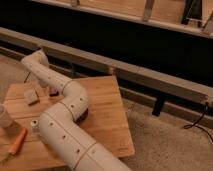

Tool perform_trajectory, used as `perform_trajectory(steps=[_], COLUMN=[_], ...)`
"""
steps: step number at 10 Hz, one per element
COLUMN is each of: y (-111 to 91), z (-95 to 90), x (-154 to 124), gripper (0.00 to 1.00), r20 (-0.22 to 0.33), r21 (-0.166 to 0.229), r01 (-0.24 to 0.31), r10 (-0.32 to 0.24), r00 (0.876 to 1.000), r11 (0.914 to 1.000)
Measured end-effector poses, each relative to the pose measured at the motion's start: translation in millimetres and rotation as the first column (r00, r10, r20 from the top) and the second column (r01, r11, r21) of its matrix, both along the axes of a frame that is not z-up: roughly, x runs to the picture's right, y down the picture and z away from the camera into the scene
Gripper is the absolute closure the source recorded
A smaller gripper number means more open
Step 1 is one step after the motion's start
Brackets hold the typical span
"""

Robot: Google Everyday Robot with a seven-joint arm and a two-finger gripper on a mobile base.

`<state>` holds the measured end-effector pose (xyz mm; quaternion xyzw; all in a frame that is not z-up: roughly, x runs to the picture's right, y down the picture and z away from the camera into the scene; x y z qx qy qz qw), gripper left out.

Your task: Place the eraser in the ceramic cup

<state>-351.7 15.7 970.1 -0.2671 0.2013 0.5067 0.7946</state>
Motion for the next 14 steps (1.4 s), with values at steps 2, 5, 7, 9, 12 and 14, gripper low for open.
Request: perform_trajectory(steps=[2, 5, 7, 9, 12, 14], y=[-5.0, -29.6, -39.2, -36.7, -27.0, -20.6], z=[1.6, -1.8, -2.1, -1.3, 3.3, 6.7], x=[-0.2, 2.4, 3.7, 0.7, -1.6, -1.8], gripper=[0.35, 0.35, 0.35, 0.35, 0.35, 0.35], r20=[0.006, 0.035, 0.056, 0.074, 0.083, 0.082], r21=[0.013, 0.052, 0.069, 0.062, 0.047, 0.039], r01=[-0.015, -0.056, -0.063, -0.059, -0.046, -0.039], r10=[0.015, 0.054, 0.059, 0.054, 0.042, 0.036], r00=[1.000, 0.998, 0.997, 0.996, 0.996, 0.996], r11=[0.9998, 0.9971, 0.9957, 0.9963, 0.9978, 0.9985])
